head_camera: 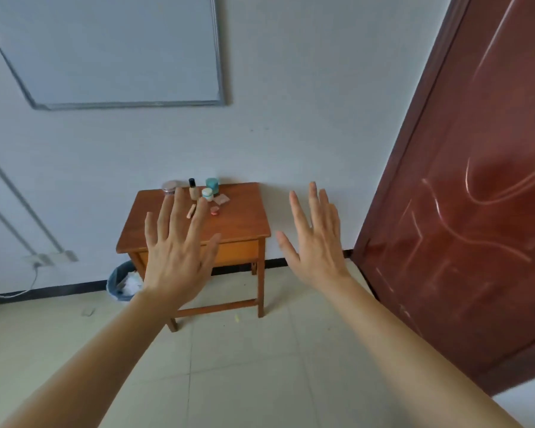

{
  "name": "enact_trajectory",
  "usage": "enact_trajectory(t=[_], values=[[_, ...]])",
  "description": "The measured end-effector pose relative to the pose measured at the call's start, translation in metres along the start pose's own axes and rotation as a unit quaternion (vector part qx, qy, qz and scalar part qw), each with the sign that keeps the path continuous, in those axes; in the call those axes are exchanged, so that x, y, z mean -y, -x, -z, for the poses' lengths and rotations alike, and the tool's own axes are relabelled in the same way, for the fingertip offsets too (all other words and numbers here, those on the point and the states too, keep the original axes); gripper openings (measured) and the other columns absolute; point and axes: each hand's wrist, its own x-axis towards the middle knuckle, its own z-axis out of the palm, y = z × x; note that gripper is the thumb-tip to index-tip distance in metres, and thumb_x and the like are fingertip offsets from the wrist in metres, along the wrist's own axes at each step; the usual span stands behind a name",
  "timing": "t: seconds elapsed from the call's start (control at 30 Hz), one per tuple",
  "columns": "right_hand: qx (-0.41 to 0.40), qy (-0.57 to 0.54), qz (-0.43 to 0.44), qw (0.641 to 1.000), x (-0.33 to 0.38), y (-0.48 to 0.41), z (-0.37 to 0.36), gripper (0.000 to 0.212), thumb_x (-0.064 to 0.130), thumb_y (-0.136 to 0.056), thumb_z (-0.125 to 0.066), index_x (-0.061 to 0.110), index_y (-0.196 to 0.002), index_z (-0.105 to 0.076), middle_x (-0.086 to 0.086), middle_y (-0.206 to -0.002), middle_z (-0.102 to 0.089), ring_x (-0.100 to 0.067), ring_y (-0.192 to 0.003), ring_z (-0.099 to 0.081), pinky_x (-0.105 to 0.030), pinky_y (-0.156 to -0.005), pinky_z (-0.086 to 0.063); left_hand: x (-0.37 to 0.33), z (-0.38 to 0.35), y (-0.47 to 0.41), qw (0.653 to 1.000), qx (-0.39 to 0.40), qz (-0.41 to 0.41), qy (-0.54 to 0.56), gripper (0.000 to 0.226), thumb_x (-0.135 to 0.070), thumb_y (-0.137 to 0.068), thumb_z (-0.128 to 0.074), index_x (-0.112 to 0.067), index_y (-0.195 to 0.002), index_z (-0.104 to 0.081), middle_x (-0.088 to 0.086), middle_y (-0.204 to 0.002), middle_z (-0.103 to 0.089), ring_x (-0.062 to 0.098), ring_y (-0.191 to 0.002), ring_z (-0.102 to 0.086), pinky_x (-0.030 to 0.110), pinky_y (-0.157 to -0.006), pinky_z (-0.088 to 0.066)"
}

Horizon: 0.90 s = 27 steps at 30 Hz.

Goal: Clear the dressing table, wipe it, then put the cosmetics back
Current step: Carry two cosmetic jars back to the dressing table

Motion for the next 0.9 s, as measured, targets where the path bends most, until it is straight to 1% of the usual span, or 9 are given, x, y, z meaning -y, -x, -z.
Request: enact_trajectory(t=[0.13, 0.27, 0.43, 0.57, 0.67, 0.77, 0.9], values=[[0.028, -0.025, 0.012, 0.999, 0.009, -0.047, -0.064, 0.075, 0.054, -0.1, -0.039, 0.021, -0.158, -0.005, -0.012, -0.164, 0.011, -0.034, -0.151, 0.003, -0.052, -0.121, -0.013, 0.049, -0.036, -0.026, 0.999, 0.018, 0.028, -0.007, 0.066, -0.053, -0.098, -0.027, -0.025, -0.155, -0.013, 0.011, -0.163, -0.003, 0.03, -0.15, -0.001, 0.058, -0.118, -0.007], [0.061, -0.043, 0.016, 0.997, -0.002, -0.098, -0.134, 0.076, 0.054, -0.099, -0.04, 0.023, -0.158, -0.003, -0.01, -0.164, 0.011, -0.034, -0.151, 0.002, -0.051, -0.121, -0.013, 0.086, -0.087, -0.073, 0.997, 0.052, 0.056, -0.029, 0.066, -0.056, -0.098, -0.022, -0.028, -0.156, -0.007, 0.009, -0.163, 0.001, 0.028, -0.15, 0.003, 0.057, -0.119, -0.006], [0.097, -0.047, 0.0, 0.994, -0.025, -0.195, -0.203, 0.077, 0.053, -0.099, -0.039, 0.025, -0.157, 0.004, -0.008, -0.163, 0.017, -0.032, -0.151, 0.006, -0.05, -0.121, -0.012, 0.128, -0.14, -0.168, 0.99, 0.107, 0.071, -0.059, 0.067, -0.061, -0.097, -0.011, -0.029, -0.155, -0.005, 0.008, -0.163, 0.004, 0.027, -0.15, 0.006, 0.058, -0.118, -0.007], [0.115, -0.043, -0.005, 0.992, -0.027, -0.285, -0.241, 0.074, 0.052, -0.099, -0.036, 0.025, -0.157, 0.001, -0.009, -0.164, 0.013, -0.031, -0.151, 0.004, -0.048, -0.121, -0.016, 0.164, -0.158, -0.241, 0.988, 0.098, 0.101, -0.07, 0.069, -0.061, -0.095, -0.008, -0.028, -0.155, -0.005, 0.007, -0.163, 0.006, 0.026, -0.15, 0.007, 0.053, -0.12, -0.002], [0.132, -0.044, -0.003, 0.99, -0.015, -0.334, -0.272, 0.077, 0.053, -0.098, -0.038, 0.026, -0.156, 0.004, -0.007, -0.164, 0.015, -0.03, -0.151, 0.006, -0.047, -0.12, -0.013, 0.193, -0.169, -0.273, 0.985, 0.1, 0.123, -0.063, 0.069, -0.061, -0.094, -0.009, -0.029, -0.154, -0.003, 0.004, -0.163, 0.01, 0.024, -0.15, 0.011, 0.051, -0.12, 0.002], [0.155, -0.046, 0.022, 0.987, 0.002, -0.367, -0.305, 0.077, 0.051, -0.099, -0.037, 0.025, -0.155, 0.009, -0.007, -0.163, 0.019, -0.028, -0.15, 0.012, -0.043, -0.119, -0.004, 0.231, -0.184, -0.296, 0.986, 0.108, 0.107, -0.074, 0.071, -0.062, -0.093, -0.006, -0.029, -0.155, -0.002, 0.003, -0.162, 0.013, 0.022, -0.149, 0.014, 0.051, -0.12, 0.004], [0.182, -0.05, 0.035, 0.981, 0.027, -0.398, -0.355, 0.077, 0.046, -0.102, -0.039, 0.026, -0.155, 0.012, -0.006, -0.161, 0.023, -0.026, -0.149, 0.017, -0.041, -0.12, 0.002, 0.297, -0.218, -0.33, 0.983, 0.126, 0.101, -0.082, 0.071, -0.06, -0.093, -0.009, -0.025, -0.155, -0.007, 0.008, -0.163, 0.006, 0.026, -0.15, 0.008, 0.053, -0.119, -0.002]])
